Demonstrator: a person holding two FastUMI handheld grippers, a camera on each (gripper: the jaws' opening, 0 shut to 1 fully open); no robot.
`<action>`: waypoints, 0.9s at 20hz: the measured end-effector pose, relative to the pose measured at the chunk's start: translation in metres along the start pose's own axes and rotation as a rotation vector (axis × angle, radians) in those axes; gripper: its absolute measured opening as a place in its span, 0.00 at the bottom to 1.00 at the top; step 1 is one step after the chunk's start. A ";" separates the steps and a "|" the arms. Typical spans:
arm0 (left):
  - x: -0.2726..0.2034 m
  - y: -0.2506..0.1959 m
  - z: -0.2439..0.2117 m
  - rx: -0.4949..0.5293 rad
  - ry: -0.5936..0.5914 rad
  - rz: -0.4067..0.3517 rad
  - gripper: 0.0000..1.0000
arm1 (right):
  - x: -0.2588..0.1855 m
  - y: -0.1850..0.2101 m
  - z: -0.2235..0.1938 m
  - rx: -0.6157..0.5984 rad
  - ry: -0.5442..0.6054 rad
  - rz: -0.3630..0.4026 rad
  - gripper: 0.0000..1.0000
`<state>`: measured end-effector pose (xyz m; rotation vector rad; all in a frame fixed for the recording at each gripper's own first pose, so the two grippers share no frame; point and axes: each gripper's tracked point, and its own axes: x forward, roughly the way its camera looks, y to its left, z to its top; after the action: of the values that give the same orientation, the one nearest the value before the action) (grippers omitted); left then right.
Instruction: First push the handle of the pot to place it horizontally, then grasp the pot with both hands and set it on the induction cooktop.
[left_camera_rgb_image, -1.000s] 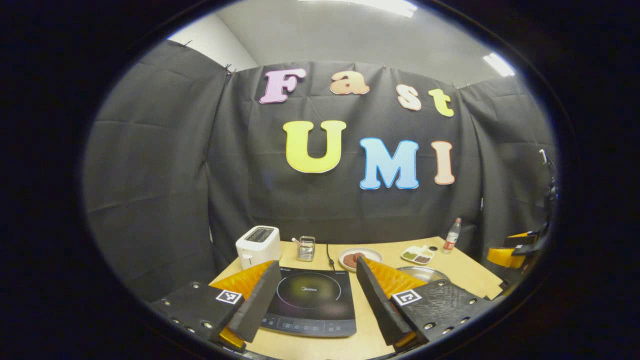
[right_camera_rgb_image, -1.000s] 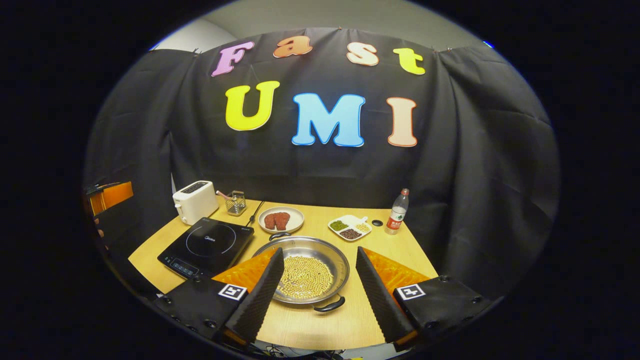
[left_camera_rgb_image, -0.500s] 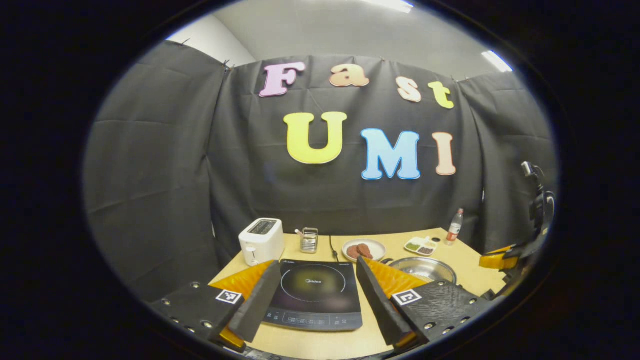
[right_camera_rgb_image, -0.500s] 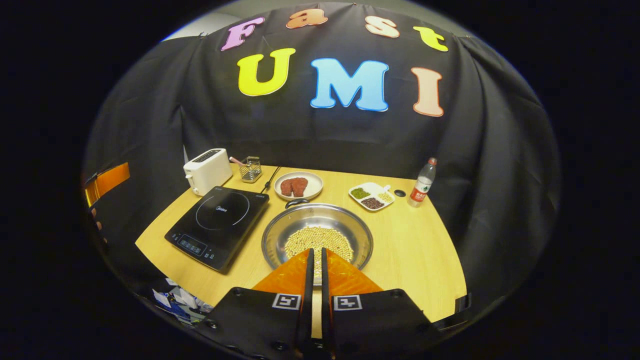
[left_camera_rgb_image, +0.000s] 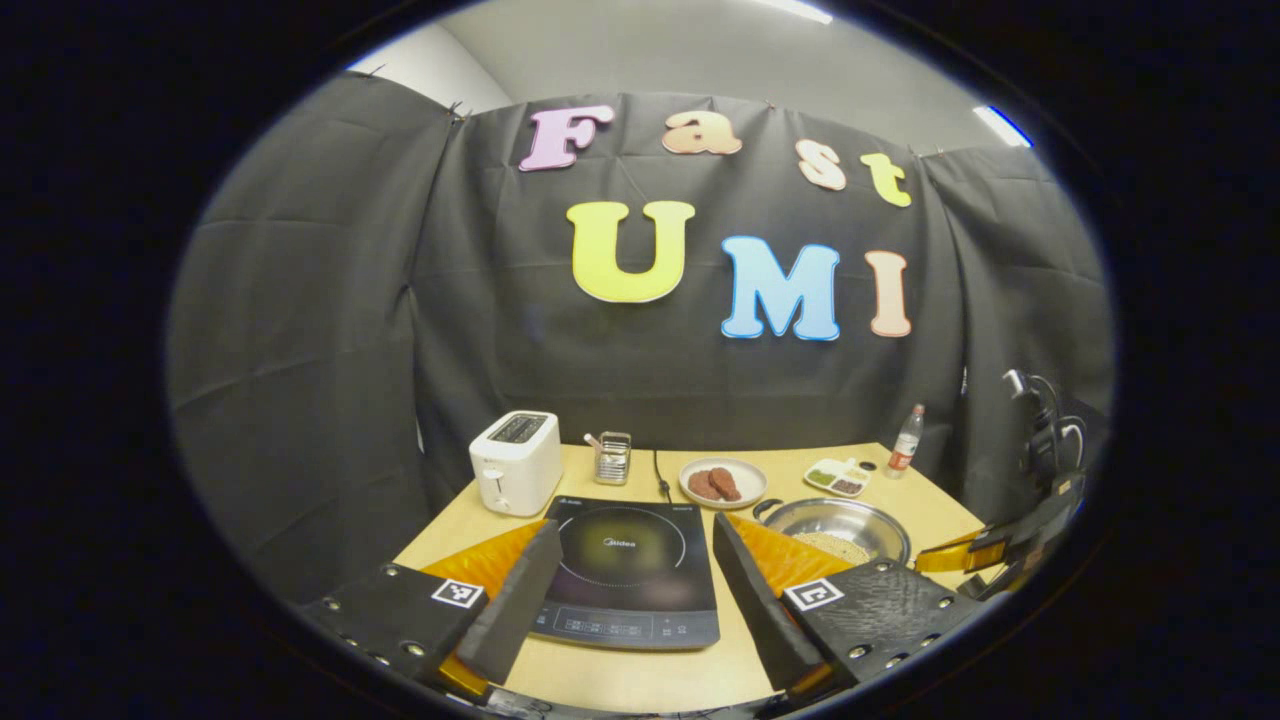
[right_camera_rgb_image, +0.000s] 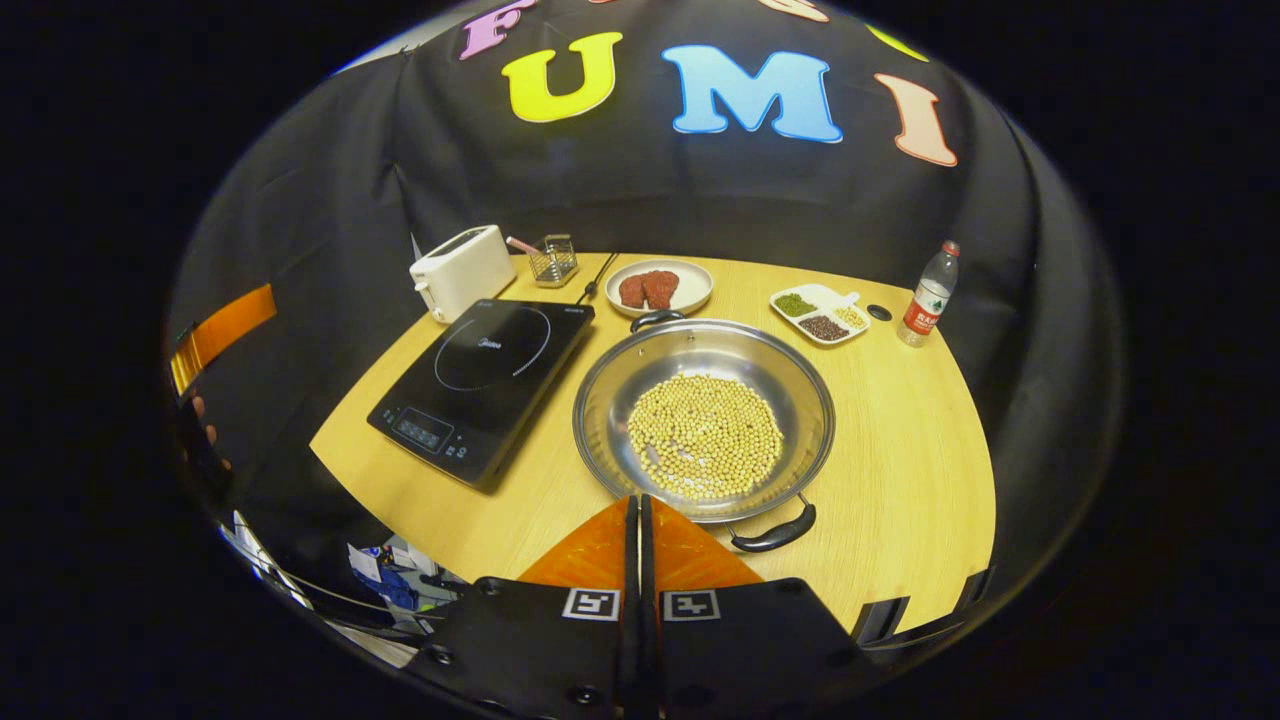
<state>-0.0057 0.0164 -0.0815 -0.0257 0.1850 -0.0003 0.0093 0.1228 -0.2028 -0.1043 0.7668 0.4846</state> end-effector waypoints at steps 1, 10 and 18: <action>0.001 0.001 -0.003 -0.004 0.006 0.003 0.93 | 0.006 0.000 -0.007 0.000 0.026 0.006 0.02; 0.004 0.009 -0.023 -0.027 0.081 0.042 0.93 | 0.043 -0.016 -0.044 0.011 0.219 -0.006 0.02; 0.016 -0.016 -0.019 -0.012 0.088 0.039 0.93 | 0.069 -0.044 -0.078 -0.044 0.367 -0.040 0.01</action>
<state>0.0068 -0.0005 -0.1029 -0.0343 0.2738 0.0391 0.0216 0.0894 -0.3105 -0.2535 1.1111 0.4499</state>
